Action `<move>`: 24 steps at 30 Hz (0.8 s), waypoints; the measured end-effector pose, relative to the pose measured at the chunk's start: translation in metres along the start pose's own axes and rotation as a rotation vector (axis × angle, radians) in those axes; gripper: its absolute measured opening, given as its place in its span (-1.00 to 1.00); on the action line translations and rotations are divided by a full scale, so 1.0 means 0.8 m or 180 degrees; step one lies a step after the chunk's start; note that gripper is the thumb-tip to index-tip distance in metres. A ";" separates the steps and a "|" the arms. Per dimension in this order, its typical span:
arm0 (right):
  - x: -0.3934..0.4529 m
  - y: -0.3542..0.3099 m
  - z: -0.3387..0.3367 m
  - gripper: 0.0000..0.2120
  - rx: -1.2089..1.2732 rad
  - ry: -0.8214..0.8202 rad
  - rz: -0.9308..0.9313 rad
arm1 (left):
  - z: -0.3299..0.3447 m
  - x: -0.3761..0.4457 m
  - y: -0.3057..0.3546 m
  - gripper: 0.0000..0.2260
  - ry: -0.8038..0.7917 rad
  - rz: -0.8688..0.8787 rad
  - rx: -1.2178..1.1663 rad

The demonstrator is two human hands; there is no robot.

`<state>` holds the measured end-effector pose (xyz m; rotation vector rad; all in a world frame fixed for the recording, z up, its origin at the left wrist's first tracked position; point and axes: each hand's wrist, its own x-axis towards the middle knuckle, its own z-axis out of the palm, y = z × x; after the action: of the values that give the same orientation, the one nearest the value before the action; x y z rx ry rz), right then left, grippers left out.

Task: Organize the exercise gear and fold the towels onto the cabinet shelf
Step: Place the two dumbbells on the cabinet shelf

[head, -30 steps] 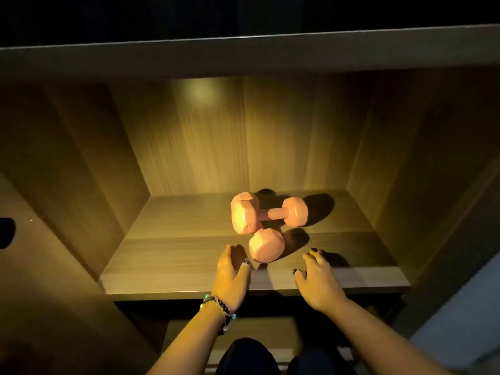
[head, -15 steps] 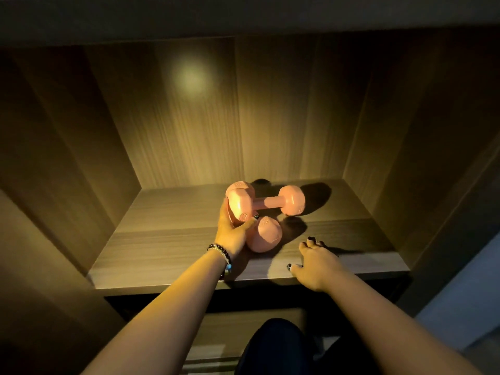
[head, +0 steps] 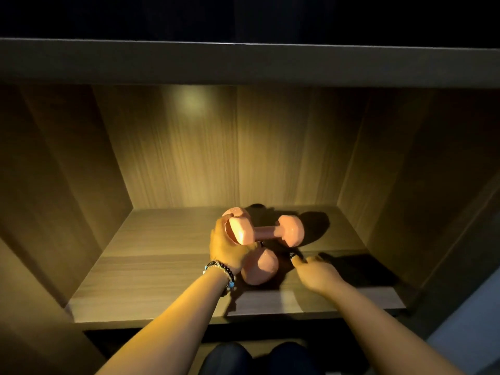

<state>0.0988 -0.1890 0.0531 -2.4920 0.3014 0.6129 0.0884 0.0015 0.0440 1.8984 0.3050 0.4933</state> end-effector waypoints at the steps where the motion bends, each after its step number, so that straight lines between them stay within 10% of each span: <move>1: 0.003 0.000 -0.003 -0.47 0.0186 0.0003 0.0032 | 0.000 -0.004 0.002 -0.24 0.0009 0.0205 0.0023; 12: 0.014 -0.026 -0.001 -0.69 0.4052 -0.0380 0.0371 | 0.020 -0.050 0.025 -0.17 -0.0356 0.1710 0.0553; 24: 0.041 0.052 -0.010 -0.74 0.3389 -0.0662 0.0197 | 0.029 -0.085 -0.047 -0.35 -0.0644 0.1491 0.0855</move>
<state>0.1160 -0.2302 0.0241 -1.3946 0.4695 0.5287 0.0405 -0.0332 -0.0115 2.2714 -0.2261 0.5836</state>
